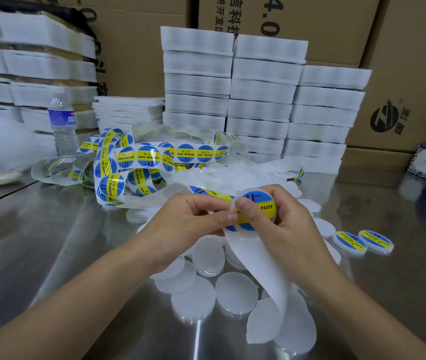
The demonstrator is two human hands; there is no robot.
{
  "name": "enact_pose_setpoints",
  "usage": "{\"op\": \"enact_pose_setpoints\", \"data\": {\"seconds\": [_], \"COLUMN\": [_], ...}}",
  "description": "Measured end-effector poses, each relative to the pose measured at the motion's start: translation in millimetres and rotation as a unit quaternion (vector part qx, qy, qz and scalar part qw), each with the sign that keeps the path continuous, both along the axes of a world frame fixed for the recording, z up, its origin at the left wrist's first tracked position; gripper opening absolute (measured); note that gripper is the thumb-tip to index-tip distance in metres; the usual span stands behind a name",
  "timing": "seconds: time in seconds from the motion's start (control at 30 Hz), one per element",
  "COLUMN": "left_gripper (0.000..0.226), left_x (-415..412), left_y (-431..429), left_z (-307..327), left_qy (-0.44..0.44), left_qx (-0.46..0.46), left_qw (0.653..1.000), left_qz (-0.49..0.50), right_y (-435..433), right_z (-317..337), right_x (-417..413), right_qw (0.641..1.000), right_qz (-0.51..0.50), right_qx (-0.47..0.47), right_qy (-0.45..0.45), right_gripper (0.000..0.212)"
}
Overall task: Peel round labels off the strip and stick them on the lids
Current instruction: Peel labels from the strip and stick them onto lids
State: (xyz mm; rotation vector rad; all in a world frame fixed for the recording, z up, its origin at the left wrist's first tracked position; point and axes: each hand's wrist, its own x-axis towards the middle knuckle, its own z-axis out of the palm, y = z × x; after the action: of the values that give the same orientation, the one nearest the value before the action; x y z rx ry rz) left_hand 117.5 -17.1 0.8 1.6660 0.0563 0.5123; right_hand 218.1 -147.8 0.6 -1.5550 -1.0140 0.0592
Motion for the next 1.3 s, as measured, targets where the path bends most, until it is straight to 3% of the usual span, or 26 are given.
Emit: {"op": "enact_pose_setpoints", "data": {"seconds": [0.2, 0.37, 0.47, 1.1, 1.3], "left_gripper": [0.026, 0.032, 0.028, 0.025, 0.023], "left_x": [-2.4, -3.5, -2.8, -2.6, -2.7], "left_y": [-0.5, -2.0, -3.4, -1.3, -0.2], "left_z": [0.1, 1.6, 1.2, 1.0, 1.5], "left_qy": [0.000, 0.015, 0.021, 0.005, -0.004], "left_qx": [0.058, 0.062, 0.064, 0.014, -0.016], "left_qw": [0.998, 0.998, 0.998, 1.000, 1.000], "left_qz": [-0.010, -0.028, -0.014, -0.006, -0.019], "right_y": [-1.9, -3.8, -4.0, -7.6, -7.0], "right_z": [-2.1, -1.7, -0.8, 2.0, -1.3], "right_x": [1.9, 3.7, 5.3, 2.0, 3.8], "right_qw": [0.998, 0.981, 0.968, 0.984, 0.984], "right_qz": [-0.019, -0.127, -0.167, -0.105, -0.112], "right_qx": [-0.022, -0.069, -0.107, -0.085, -0.065], "right_qy": [-0.051, -0.129, -0.152, -0.112, -0.120], "right_gripper": [0.033, 0.068, 0.074, 0.082, 0.072]}}
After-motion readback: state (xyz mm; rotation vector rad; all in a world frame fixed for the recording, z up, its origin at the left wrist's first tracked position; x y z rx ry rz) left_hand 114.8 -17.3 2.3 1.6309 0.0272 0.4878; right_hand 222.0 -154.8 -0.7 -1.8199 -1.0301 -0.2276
